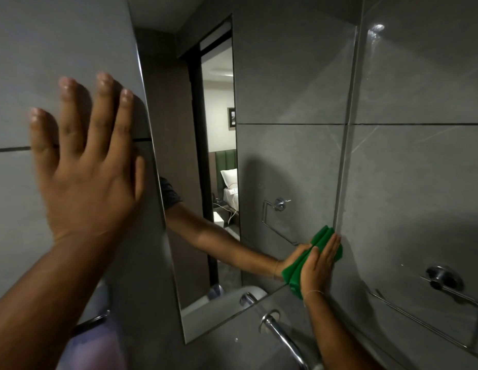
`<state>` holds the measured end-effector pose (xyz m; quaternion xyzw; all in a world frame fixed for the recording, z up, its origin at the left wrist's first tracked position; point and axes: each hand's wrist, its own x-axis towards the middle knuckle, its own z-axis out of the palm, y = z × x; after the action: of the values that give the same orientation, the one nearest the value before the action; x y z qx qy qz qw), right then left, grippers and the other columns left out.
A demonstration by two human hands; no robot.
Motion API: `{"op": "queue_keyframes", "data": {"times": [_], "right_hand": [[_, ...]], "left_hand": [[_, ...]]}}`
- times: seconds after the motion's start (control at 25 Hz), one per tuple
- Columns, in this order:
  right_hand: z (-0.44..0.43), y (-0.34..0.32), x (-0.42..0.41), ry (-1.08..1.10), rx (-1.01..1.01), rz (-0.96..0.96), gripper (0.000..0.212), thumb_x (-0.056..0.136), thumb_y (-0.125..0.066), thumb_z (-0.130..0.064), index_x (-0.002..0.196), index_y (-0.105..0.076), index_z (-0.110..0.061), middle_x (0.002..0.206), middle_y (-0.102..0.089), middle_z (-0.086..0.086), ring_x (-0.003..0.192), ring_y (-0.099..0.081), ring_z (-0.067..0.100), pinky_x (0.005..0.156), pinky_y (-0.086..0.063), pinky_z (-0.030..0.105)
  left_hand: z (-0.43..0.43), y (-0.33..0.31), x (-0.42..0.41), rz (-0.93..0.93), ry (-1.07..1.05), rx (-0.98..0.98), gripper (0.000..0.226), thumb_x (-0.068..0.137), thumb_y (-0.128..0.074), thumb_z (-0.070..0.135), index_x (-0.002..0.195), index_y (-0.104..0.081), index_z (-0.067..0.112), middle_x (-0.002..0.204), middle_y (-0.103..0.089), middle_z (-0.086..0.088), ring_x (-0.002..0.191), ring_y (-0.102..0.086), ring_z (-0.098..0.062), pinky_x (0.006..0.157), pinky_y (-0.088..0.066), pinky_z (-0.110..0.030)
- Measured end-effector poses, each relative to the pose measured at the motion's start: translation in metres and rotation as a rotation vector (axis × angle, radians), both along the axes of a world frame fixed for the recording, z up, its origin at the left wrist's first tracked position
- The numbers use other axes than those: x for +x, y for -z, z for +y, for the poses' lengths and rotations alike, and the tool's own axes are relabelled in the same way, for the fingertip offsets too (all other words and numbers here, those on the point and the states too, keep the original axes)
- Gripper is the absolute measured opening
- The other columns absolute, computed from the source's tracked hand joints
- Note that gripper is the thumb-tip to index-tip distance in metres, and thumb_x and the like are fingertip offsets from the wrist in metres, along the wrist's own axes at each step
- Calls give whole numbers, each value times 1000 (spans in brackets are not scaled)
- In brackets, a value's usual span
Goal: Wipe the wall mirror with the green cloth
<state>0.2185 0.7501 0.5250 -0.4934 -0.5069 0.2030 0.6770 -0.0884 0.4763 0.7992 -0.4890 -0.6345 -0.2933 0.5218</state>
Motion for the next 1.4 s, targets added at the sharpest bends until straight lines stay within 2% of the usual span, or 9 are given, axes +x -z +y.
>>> {"op": "queue_keyframes", "data": {"times": [0.12,0.24,0.48,0.64,0.92,1.08,1.16,1.28,1.4], "right_hand": [[-7,-1,-4,6,17,12,71,98,-34,-20,161,-21,10,171,-19,30,160,-20,44,132,-14,52],[-9,-4,-2,9,19,-2,71,98,-34,-21,161,-20,10,171,-19,30,160,-20,44,131,-16,55],[-2,-15,-1,5,63,10,71,98,-32,-20,161,-19,10,171,-16,29,161,-17,43,133,-11,50],[15,-52,8,-1,163,-101,70,101,-32,-22,163,-17,6,174,-13,24,163,-13,38,133,-10,51],[63,-169,33,-21,416,-317,69,106,-28,-37,169,-6,-18,178,-7,3,165,-7,18,134,-12,41],[84,-277,44,-42,593,-421,67,107,-26,-36,169,-1,-31,176,4,-17,164,-1,5,131,-3,22],[86,-341,44,-54,609,-421,66,106,-27,-35,168,-3,-33,176,1,-16,164,-4,9,133,-6,29],[84,-415,43,-47,600,-398,67,105,-28,-36,168,-11,-25,178,-10,-2,164,-11,17,133,-11,38],[78,-453,43,-56,582,-392,68,103,-25,-42,168,-14,-27,178,-13,-1,164,-13,18,130,-13,34]], "left_hand": [[-8,3,20,16,-37,65,77,113,-28,49,185,-10,26,194,1,-1,176,9,-37,137,-2,-72],[-3,5,35,-62,-60,83,79,109,-39,48,181,-20,20,193,-1,-6,176,5,-45,133,-4,-77],[14,12,18,-15,-57,121,79,114,-21,54,185,-2,28,194,6,0,178,11,-28,134,-19,-77],[25,16,10,-10,-37,127,77,115,-14,54,185,-1,27,194,6,0,179,4,-31,134,-22,-76],[21,13,13,41,-36,141,81,112,-21,53,185,-9,22,194,0,-3,179,1,-32,140,-7,-66],[17,15,20,63,-25,148,79,112,-23,47,185,-12,19,194,-5,-5,179,-3,-34,141,-5,-63],[14,13,24,73,-34,151,78,112,-25,45,185,-14,18,194,-7,-7,178,-5,-35,142,-1,-59],[8,12,30,100,-53,165,78,111,-34,38,184,-18,15,193,-9,-9,178,-8,-36,142,-2,-57],[5,9,34,110,-58,146,81,109,-41,36,183,-21,12,193,-11,-12,178,-9,-38,142,-2,-58]]}}
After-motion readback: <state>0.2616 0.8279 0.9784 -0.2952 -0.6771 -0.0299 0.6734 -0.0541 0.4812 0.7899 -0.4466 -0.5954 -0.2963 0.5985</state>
